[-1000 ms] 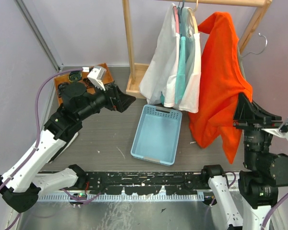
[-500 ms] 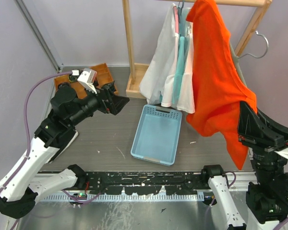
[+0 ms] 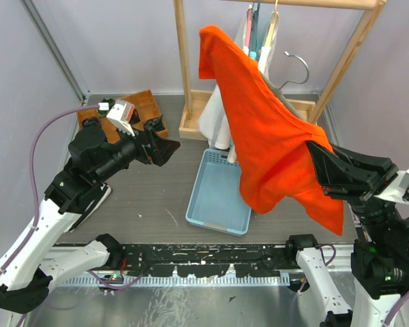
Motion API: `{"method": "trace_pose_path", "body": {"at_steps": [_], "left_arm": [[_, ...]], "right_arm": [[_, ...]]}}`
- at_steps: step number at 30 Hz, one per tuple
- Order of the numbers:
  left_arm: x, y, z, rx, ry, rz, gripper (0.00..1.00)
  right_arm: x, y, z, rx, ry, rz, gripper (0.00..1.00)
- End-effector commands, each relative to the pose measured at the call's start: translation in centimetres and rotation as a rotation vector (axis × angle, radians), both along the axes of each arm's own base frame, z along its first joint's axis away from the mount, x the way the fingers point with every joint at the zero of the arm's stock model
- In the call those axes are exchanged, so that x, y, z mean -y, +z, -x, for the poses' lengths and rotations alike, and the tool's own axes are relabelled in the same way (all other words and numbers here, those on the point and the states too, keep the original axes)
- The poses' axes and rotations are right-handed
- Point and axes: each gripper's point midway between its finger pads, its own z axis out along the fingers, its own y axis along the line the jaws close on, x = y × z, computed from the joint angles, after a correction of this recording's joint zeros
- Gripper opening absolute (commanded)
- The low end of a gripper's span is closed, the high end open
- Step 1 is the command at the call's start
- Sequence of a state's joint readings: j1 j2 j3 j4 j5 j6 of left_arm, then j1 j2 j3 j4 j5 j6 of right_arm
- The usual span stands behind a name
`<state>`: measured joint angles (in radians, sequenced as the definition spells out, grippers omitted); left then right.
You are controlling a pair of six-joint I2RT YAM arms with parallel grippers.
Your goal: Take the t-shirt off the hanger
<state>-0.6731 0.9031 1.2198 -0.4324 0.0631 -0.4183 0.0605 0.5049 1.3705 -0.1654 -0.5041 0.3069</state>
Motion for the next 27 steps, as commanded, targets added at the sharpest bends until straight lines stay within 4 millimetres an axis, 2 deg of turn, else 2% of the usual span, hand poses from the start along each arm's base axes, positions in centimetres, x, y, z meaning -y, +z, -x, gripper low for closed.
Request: {"method": "trace_pose_path", "body": {"at_steps": [1, 8, 16, 20, 27], "left_arm": [[-0.7, 0.5, 0.6, 0.023, 0.008, -0.01, 0.98], [-1.3, 0.5, 0.7, 0.029, 0.022, -0.025, 0.98], [-1.5, 0.6, 0.0, 0.049, 0.05, -0.036, 0.98], [-1.2, 0.6, -0.6, 0.055, 0.058, -0.052, 0.98], [-0.9, 1.9, -1.1, 0.087, 0.059, -0.032, 0.98]], "right_arm": [[-0.9, 0.2, -1.1, -0.001, 0.055, 0.011, 0.01], [-1.7, -3.2, -5.0, -0.109, 0.096, 0.015, 0.01], [-2.8, -8.5, -9.2, -0.258, 0.15, 0.064, 0.01], [-3.5, -10.4, -9.9, -0.29, 0.191, 0.099, 0.01], [-4.5, -11.8, -10.4, -0.319, 0.27, 0.116, 0.01]]}}
